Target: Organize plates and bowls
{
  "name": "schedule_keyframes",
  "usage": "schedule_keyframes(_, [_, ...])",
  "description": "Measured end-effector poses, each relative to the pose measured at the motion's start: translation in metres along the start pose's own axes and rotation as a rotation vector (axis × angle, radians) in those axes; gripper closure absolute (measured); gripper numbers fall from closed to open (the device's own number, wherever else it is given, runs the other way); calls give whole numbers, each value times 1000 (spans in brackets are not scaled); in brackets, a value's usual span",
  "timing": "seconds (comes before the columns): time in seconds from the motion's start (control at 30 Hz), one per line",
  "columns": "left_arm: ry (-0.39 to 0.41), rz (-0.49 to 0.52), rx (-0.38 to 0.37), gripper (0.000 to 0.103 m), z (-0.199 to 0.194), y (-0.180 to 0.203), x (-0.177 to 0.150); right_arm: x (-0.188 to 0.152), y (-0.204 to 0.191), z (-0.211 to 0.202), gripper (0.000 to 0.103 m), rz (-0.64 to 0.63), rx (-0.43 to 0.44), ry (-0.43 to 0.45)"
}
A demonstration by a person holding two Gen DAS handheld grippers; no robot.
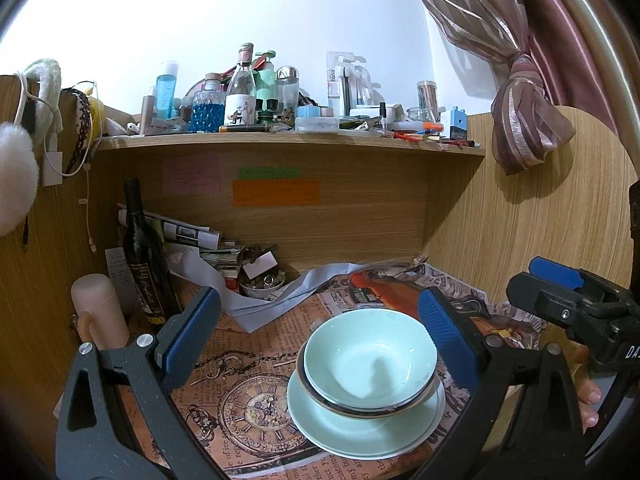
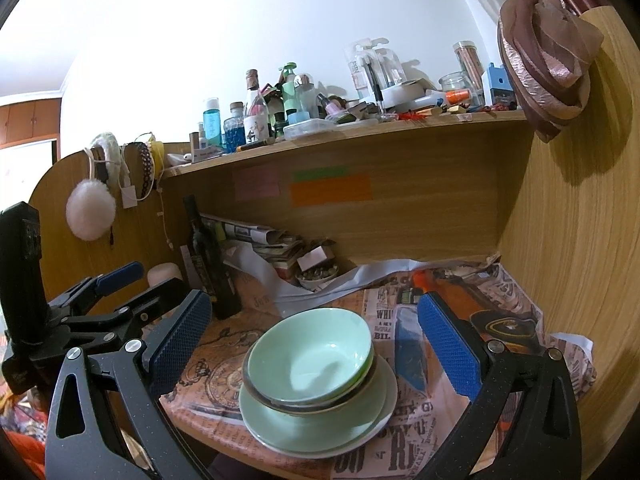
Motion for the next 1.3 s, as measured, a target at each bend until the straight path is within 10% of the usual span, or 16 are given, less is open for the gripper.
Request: schedule_keyframes(1.3, [-22,-22,-8,2,7,9,1,1,0,3,0,9,-7,5])
Point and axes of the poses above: each gripper's, at about its wrist camera, not at the fingertips, and z roughly the way its jaws point, y to its right, x to its top, the point moved 7 cm from there along z, roughly the way its jaws point, and after that the axes turned 9 degrees about x, right-handed, at the moved point
